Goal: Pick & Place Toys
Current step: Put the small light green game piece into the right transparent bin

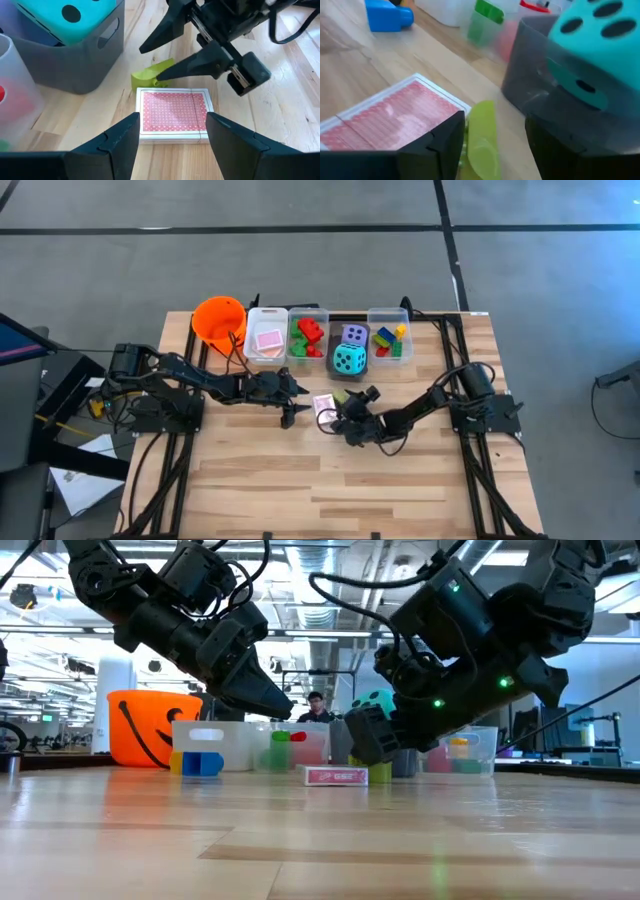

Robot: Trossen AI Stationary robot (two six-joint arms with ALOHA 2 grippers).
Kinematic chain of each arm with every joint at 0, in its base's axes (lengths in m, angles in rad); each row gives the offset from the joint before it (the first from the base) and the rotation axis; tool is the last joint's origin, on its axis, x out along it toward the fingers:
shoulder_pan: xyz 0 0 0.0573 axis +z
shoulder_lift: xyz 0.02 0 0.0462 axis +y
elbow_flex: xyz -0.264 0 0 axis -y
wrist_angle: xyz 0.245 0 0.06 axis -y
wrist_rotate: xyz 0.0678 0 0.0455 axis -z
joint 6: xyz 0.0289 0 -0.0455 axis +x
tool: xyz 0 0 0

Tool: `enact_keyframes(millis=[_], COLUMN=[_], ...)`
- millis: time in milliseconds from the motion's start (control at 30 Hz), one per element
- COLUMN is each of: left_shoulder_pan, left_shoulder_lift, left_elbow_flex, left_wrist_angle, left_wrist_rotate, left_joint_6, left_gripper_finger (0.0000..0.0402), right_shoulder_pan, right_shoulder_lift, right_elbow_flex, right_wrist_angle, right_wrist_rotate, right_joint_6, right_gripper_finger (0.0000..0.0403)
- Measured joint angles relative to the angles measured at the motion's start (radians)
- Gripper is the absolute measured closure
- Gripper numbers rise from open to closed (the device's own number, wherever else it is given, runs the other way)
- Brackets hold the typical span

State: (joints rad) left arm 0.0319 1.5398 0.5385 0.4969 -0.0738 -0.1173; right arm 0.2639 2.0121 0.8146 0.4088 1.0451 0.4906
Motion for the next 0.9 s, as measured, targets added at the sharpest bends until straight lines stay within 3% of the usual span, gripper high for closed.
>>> enact_keyframes(millis=[100,300,467,533,667,900], left_shoulder_pan=[0.0,0.0,0.0,0.0,0.0,0.0], left_shoulder_lift=[0.0,0.0,0.0,0.0,0.0,0.0], left_elbow_flex=[0.0,0.0,0.0,0.0,0.0,0.0], left_wrist_angle=[0.0,0.0,0.0,0.0,0.0,0.0], left_wrist_rotate=[0.0,0.0,0.0,0.0,0.0,0.0], left_joint_6=[0.0,0.0,0.0,0.0,0.0,0.0], left_gripper_finger=[0.0181,0.0181,0.0181,0.0181,0.0181,0.0181], right_shoulder_pan=[-0.014,-0.068,-0.077,-0.074,-0.061,0.032], right_shoulder_lift=[-0.002,-0.001,-0.003,-0.003,-0.002,-0.074], right_elbow_flex=[0.001,0.004,0.005,0.005,0.005,0.009], right_wrist_angle=[-0.075,-0.135,-0.132,-0.135,-0.137,-0.191], right_wrist_rotate=[-0.021,-0.212,-0.242,-0.239,-0.224,-0.047], right_joint_6=[0.078,0.112,0.131,0.13,0.1,-0.027], right_gripper_finger=[0.0216,0.0249,0.029,0.0315,0.0316,0.0316])
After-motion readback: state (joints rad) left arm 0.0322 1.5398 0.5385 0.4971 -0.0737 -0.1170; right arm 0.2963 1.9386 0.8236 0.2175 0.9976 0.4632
